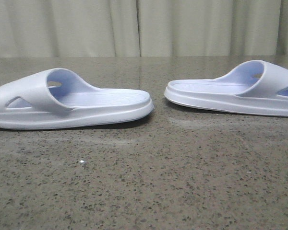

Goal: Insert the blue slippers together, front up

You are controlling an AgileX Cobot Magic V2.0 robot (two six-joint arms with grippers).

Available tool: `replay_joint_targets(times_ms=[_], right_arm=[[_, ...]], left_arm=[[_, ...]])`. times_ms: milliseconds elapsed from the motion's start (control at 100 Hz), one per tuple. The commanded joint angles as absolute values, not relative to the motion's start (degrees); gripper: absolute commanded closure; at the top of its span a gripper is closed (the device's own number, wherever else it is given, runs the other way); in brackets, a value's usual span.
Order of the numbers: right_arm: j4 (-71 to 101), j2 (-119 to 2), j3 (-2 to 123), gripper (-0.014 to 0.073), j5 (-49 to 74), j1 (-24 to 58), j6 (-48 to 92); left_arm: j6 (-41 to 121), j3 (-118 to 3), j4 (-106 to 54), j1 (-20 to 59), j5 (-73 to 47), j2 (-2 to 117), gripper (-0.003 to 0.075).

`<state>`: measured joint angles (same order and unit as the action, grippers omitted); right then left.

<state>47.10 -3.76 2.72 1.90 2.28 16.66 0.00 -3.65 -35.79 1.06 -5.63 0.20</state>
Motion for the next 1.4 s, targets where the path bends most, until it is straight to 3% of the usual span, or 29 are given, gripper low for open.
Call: replay_joint_targets(times_ms=[0,200,430,1000,1170,1390], right_arm=[[47.4,-8.2,7.9,0.0671,-1.3,2.1,19.5],[46.0,-26.9,18.3,0.0671,5.0,1.2,21.9],[42.3,-40.9,27.1,0.0672,25.0,0.9,21.9],[21.1,-42.1,34.7,0.0672,42.6,0.9,21.8],[6.9,-43.5,39.3,0.0672,42.5,0.4,8.4],[5.8,-50.1,47.0,0.0672,44.8,-1.9,7.9]], left_arm=[[0.0,-9.1,-31.6,0.9,-4.5,3.8,0.0705],[0.0,-22.8,-20.5,0.9,-16.5,23.1,0.0705],[0.0,-33.9,-20.0,1.0,-28.8,37.0,0.0705],[6.2,-35.3,-20.0,1.0,-30.2,38.8,0.0705],[6.2,-35.4,-20.0,1.0,-31.9,40.7,0.0705],[11.5,-36.0,-27.9,1.0,-34.9,47.2,0.0705]])
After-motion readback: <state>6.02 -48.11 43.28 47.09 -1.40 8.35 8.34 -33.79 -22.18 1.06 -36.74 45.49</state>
